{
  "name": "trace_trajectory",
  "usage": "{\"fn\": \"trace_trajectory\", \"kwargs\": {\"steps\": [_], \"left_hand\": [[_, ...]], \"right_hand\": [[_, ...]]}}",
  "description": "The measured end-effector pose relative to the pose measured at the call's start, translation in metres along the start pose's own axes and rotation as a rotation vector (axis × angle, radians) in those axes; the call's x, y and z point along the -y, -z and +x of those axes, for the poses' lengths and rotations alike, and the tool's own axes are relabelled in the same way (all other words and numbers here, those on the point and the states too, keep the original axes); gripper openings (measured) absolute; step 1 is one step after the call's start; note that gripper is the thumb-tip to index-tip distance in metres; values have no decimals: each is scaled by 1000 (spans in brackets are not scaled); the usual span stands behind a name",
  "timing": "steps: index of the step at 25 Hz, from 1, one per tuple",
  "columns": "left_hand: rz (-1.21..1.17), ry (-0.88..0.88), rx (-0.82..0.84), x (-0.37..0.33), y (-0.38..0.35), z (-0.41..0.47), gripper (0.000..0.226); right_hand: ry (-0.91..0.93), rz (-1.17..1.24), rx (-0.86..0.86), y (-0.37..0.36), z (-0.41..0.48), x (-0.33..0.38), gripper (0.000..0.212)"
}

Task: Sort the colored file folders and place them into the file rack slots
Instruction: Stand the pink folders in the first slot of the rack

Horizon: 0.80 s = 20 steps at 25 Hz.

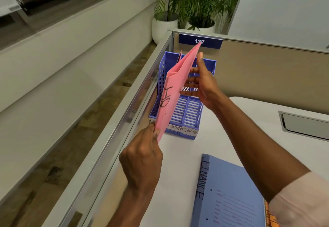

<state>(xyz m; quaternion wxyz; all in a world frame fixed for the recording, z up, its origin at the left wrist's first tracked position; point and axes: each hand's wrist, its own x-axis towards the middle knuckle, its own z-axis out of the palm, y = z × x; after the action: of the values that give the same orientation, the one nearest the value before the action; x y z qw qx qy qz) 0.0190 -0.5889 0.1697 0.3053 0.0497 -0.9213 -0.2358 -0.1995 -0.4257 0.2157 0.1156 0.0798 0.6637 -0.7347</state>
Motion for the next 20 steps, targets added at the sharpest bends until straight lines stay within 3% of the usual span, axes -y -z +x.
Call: {"fn": "trace_trajectory", "kwargs": {"steps": [5,10,14,20], "left_hand": [[-15,4,-14,8,-17,27,43],[-19,44,-15,15,-37,47,47],[-43,80,-20,14,-52,64,69],[-38,173,-4,14,-81,88,72]], "right_hand": [[43,-47,79,-18,32,27,89],[-27,-93,190,-34,57,58,102],[-5,-165,253,-44,75,74,101],[74,-187,203,-44,108,82,84]]}}
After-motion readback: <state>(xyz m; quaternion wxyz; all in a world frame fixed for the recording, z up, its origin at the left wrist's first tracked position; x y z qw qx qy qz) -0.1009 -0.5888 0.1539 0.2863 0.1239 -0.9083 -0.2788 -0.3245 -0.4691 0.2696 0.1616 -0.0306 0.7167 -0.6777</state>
